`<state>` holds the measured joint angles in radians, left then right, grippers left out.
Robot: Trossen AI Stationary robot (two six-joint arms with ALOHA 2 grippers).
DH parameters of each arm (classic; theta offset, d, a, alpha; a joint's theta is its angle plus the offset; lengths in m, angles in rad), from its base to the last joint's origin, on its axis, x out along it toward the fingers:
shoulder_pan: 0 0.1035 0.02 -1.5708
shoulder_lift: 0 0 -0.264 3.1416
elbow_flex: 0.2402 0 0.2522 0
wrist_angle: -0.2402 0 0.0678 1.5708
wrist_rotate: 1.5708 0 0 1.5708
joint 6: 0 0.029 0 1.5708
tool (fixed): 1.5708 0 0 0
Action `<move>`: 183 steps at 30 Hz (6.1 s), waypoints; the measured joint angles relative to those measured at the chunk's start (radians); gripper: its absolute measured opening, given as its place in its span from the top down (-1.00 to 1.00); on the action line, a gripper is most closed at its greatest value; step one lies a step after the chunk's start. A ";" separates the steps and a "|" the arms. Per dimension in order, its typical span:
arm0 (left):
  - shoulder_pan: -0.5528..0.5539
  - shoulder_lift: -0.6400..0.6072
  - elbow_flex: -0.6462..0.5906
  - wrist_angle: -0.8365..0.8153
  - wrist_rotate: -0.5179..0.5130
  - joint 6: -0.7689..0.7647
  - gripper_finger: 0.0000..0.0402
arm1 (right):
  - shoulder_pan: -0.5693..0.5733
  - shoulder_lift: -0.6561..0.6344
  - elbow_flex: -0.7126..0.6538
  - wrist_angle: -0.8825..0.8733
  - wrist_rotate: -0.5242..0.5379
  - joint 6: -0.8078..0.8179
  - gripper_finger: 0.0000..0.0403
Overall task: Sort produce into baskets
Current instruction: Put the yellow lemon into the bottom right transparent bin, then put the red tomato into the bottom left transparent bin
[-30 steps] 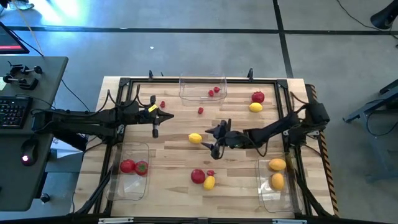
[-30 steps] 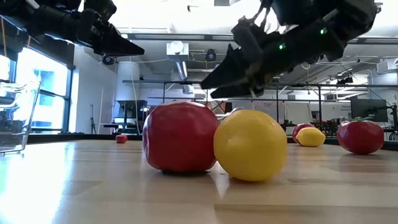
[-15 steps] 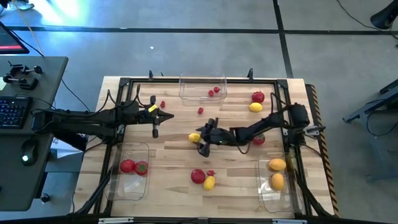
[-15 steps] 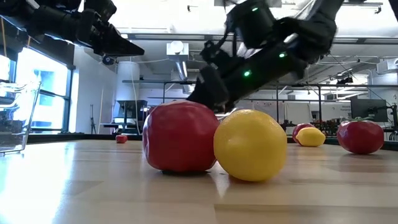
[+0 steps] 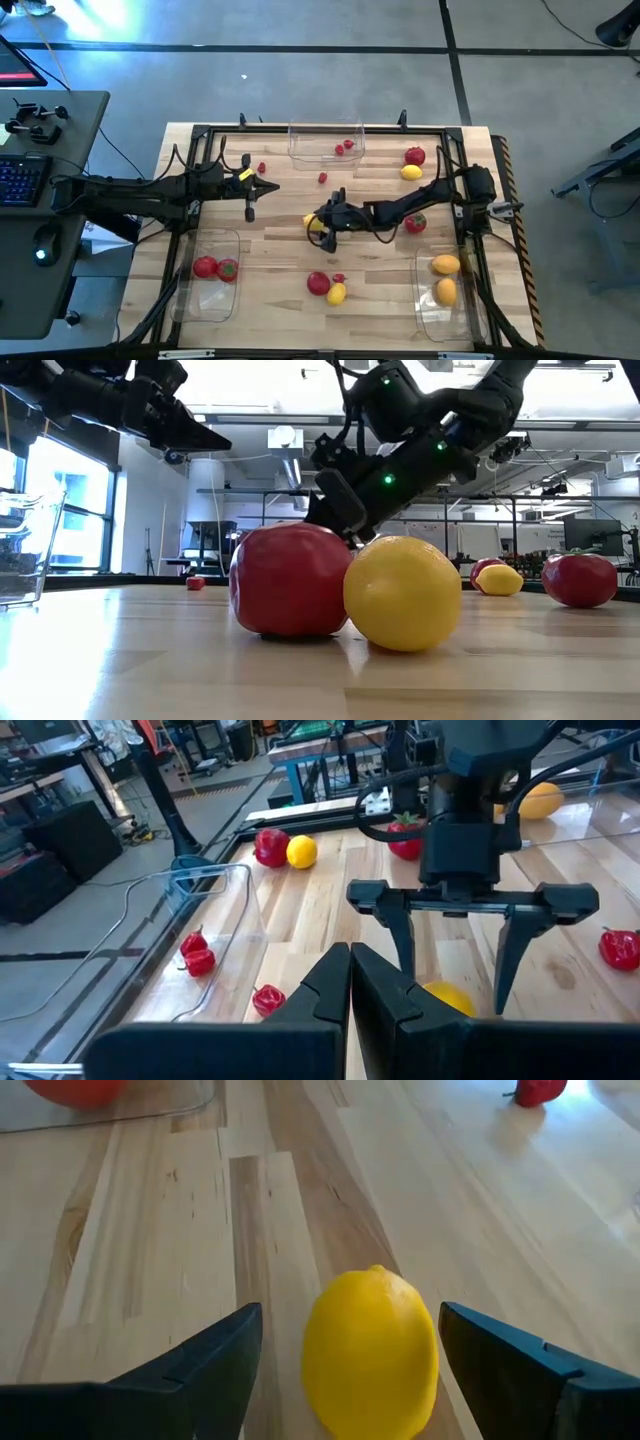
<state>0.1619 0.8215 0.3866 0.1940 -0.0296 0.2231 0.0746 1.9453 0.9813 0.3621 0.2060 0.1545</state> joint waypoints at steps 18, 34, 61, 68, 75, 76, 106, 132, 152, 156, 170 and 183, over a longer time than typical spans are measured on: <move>0.002 0.000 0.000 -0.004 0.000 0.042 1.00 | -0.017 0.063 0.000 0.018 -0.008 -0.026 -0.47; 0.001 0.000 0.000 -0.050 0.000 0.041 1.00 | 0.032 -0.108 0.000 -0.144 -0.007 -0.003 -0.47; 0.000 0.000 0.000 -0.079 -0.006 -0.014 1.00 | 0.279 -0.005 0.000 0.027 -0.142 0.222 -0.47; 0.000 0.000 0.000 -0.079 -0.008 -0.021 1.00 | 0.273 -0.006 0.000 0.019 -0.084 0.214 -0.47; 0.001 0.000 0.000 -0.080 -0.008 -0.021 1.00 | 0.239 -0.043 0.000 -0.054 -0.076 0.178 -0.47; 0.001 0.000 0.000 -0.084 -0.008 -0.021 1.00 | 0.233 -0.054 0.000 -0.078 -0.071 0.175 -0.47; 0.001 0.000 0.000 -0.093 -0.008 -0.038 1.00 | 0.276 -0.096 0.123 -0.372 0.002 0.339 -0.47; 0.001 0.000 0.000 -0.101 -0.007 -0.040 1.00 | 0.253 0.076 0.368 -0.671 -0.064 0.177 -0.33; -0.051 0.000 0.000 -0.097 -0.007 0.026 1.00 | 0.223 -0.015 0.466 -0.892 0.082 0.102 -0.01; -0.114 0.000 0.000 -0.088 -0.008 0.103 1.00 | 0.198 -0.057 0.356 -0.704 0.090 0.084 0.03; -0.364 -0.002 0.000 0.011 -0.173 0.271 0.96 | 0.078 -0.241 -0.146 0.288 -0.080 0.120 0.04; -0.564 -0.001 0.015 0.047 -0.426 0.345 0.76 | 0.061 -0.139 -0.058 0.370 -0.221 0.139 0.04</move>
<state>-0.4024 0.8207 0.4015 0.2408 -0.4557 0.5682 0.1355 1.8068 0.9229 0.7318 -0.0153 0.2932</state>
